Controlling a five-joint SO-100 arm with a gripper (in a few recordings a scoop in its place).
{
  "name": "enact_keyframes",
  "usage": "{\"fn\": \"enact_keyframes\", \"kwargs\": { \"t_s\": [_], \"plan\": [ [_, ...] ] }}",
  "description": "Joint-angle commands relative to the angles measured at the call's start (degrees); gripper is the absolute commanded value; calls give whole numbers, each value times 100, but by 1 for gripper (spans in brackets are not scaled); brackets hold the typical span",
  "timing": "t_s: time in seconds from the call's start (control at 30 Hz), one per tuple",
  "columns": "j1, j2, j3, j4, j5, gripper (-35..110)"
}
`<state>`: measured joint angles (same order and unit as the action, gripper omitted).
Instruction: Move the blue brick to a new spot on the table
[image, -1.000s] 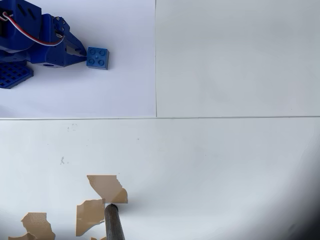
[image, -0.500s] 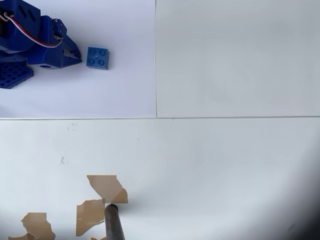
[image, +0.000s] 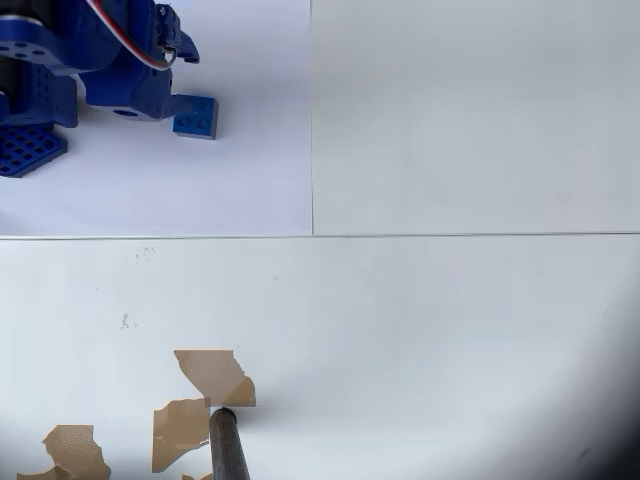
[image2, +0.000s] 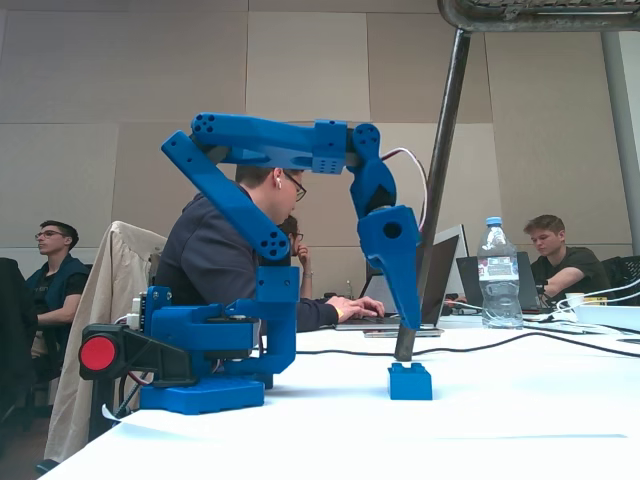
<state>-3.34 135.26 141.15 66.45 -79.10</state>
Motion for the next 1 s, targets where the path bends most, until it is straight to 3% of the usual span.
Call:
{"fn": "enact_keyframes", "kwargs": {
  "t_s": [0.0, 0.6, 0.97],
  "plan": [
    [343, -18, -44, -343, -527, 31],
    [167, -729, 1274, -1547, -501, 34],
    [343, -1204, 1151, -1547, -694, 11]
  ]
}}
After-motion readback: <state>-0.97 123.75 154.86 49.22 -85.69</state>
